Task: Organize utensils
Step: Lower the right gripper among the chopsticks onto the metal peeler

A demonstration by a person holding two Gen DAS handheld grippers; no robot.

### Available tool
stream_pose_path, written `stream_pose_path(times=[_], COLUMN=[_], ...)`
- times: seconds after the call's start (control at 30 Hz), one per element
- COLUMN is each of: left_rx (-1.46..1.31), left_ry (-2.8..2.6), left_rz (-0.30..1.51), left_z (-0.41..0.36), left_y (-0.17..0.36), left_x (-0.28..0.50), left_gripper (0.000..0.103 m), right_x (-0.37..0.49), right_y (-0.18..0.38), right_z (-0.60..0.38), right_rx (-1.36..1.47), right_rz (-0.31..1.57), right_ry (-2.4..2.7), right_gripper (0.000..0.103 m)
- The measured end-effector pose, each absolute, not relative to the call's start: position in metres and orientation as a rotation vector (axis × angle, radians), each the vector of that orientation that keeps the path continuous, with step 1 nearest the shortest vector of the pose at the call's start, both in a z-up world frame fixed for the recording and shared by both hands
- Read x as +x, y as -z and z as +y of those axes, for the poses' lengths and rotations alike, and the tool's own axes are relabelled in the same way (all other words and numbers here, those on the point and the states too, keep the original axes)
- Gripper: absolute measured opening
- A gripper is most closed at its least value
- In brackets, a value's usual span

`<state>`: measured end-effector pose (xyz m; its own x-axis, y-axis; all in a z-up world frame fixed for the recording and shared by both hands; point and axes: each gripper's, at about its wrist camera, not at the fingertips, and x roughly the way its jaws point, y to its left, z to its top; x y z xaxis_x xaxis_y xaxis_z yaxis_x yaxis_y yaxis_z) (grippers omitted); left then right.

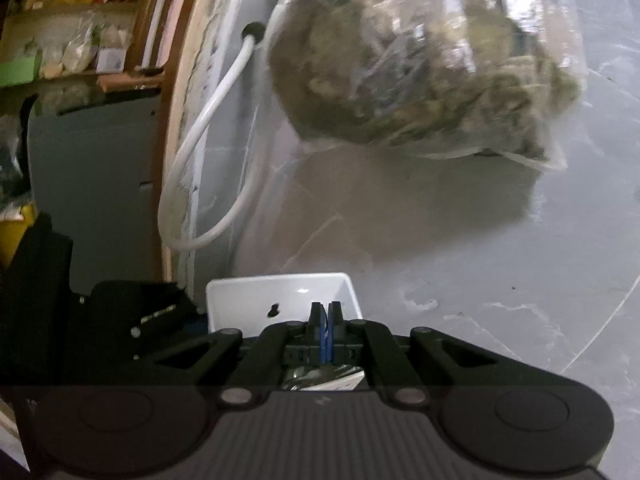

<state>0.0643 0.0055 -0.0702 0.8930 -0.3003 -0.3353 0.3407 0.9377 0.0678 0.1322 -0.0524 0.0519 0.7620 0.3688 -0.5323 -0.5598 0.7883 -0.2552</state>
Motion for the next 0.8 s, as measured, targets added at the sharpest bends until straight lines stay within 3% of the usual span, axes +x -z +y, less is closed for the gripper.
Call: stream_pose_path(times=[0.07,0.1,0.13,0.23,0.3,0.43,0.6,0.8], left_rx=[0.125,0.126,0.126,0.125,0.124,0.126,0.130,0.135], left_ry=[0.334,0.334,0.335,0.335,0.336,0.337,0.337,0.324], left_rz=[0.326,0.326,0.326,0.325,0.324,0.325,0.329,0.341], left_z=[0.006,0.006,0.006,0.005,0.006,0.005,0.005,0.001], left_y=[0.070,0.071,0.071,0.071,0.071,0.072,0.070,0.068], left_x=[0.064,0.064,0.065,0.065,0.065,0.065,0.066,0.067], left_gripper=[0.077,0.077,0.077,0.077,0.077,0.077,0.077,0.077], right_x=[0.132,0.129,0.129,0.129,0.123,0.110,0.101,0.089], right_y=[-0.047,-0.045,-0.044,-0.040,-0.040,-0.032,-0.001,0.040], right_z=[-0.052,-0.054,-0.058,-0.077,-0.102,-0.163,-0.231,-0.273], right_rx=[-0.398,-0.375,-0.337,-0.191,-0.074,0.125,0.253,0.365], right_rz=[0.499,0.505,0.516,0.510,0.497,0.494,0.582,0.681], right_ry=[-0.523,-0.523,-0.514,-0.486,-0.438,-0.282,-0.087,0.003], right_gripper=[0.003,0.009,0.025,0.052,0.061,0.093,0.102,0.103])
